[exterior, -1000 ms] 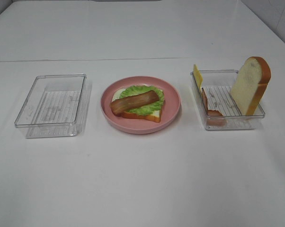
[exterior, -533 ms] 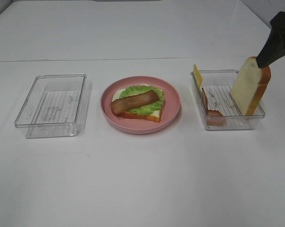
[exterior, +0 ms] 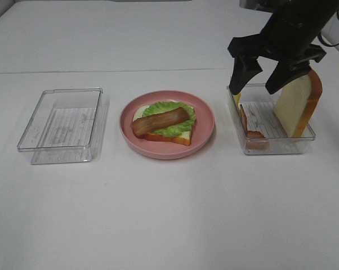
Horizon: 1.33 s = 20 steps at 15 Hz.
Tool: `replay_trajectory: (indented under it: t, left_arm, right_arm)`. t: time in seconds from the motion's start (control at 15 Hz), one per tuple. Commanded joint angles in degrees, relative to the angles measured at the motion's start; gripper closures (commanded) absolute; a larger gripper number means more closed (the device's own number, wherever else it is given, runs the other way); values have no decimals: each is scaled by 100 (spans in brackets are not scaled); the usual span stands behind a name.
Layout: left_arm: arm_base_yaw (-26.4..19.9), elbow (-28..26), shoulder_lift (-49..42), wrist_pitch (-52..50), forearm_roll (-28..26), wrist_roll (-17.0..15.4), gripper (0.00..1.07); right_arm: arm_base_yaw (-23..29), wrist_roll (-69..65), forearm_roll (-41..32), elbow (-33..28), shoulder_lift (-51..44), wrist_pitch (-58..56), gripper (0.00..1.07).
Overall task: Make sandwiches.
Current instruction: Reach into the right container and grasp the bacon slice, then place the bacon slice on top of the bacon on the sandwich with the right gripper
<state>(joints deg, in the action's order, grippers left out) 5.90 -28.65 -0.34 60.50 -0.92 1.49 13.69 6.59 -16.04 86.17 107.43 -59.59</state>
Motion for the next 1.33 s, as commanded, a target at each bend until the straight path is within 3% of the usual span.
replay_trajectory:
  t: [0.07,0.27,0.6,0.8,1.13,1.2,1.33]
  left_arm:
    - [0,11,-115,-63,-17,11,20]
    - [0,11,-115,-63,-17,11,20]
    - [0,11,-115,-63,-17,11,20]
    - [0,11,-115,-63,-17,11,20]
    - [0,11,-115,-63,-17,11,20]
    - [0,11,-115,-63,-17,11,21]
    - [0,11,-115,-63,-17,11,21]
  right_arm:
    - [34,-361,269,464,544,-235,41]
    - [34,-756,659,756,1020,-309,46]
    - [34,-762,659,756,1398,-52,51]
    - [34,-762,659,756,1421,-34,72]
    - [34,-762,653,756,1421,-80,81]
    - [34,-756,653,756,1421,-166,105]
    - [34,-716,653,756,1421,-264,107]
